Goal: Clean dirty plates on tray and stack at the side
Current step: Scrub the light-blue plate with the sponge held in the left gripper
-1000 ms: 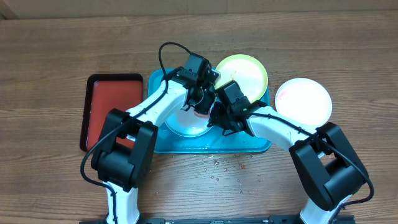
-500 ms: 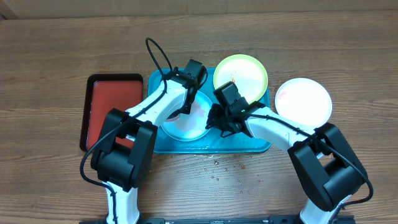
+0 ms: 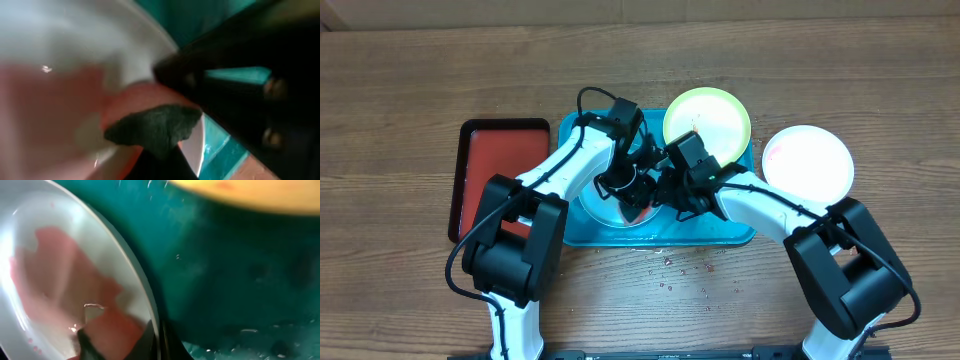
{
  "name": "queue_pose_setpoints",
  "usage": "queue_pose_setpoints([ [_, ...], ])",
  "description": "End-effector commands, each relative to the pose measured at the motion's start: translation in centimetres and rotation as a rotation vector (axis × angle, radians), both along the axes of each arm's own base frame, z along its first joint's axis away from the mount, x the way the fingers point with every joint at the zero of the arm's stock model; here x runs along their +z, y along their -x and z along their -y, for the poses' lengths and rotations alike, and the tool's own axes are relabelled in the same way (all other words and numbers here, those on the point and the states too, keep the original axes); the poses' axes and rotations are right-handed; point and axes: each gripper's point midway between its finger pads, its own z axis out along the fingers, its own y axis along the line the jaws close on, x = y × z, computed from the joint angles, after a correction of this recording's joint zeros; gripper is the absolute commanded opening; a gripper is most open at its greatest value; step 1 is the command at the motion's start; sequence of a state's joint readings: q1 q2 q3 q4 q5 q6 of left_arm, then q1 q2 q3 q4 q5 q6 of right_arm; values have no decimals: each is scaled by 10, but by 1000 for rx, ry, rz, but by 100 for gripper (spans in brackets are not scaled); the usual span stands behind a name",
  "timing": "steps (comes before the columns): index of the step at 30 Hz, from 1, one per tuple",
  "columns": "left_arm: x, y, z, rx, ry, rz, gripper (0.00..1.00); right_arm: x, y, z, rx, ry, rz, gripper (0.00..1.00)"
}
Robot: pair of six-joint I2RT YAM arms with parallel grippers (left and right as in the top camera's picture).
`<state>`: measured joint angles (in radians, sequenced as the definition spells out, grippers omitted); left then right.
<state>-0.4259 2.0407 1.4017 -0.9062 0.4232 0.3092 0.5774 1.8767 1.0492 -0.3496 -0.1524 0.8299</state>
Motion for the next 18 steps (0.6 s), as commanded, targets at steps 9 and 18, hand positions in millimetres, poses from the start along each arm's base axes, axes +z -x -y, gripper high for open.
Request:
queue_pose_setpoints([
  [9,-8,-82,-6,263,-117,299,4,2,-5,-6,1,-9,13,4],
  [18,7,-102,-123,842,-668,533,4,2,-5,-6,1,-9,12,4],
])
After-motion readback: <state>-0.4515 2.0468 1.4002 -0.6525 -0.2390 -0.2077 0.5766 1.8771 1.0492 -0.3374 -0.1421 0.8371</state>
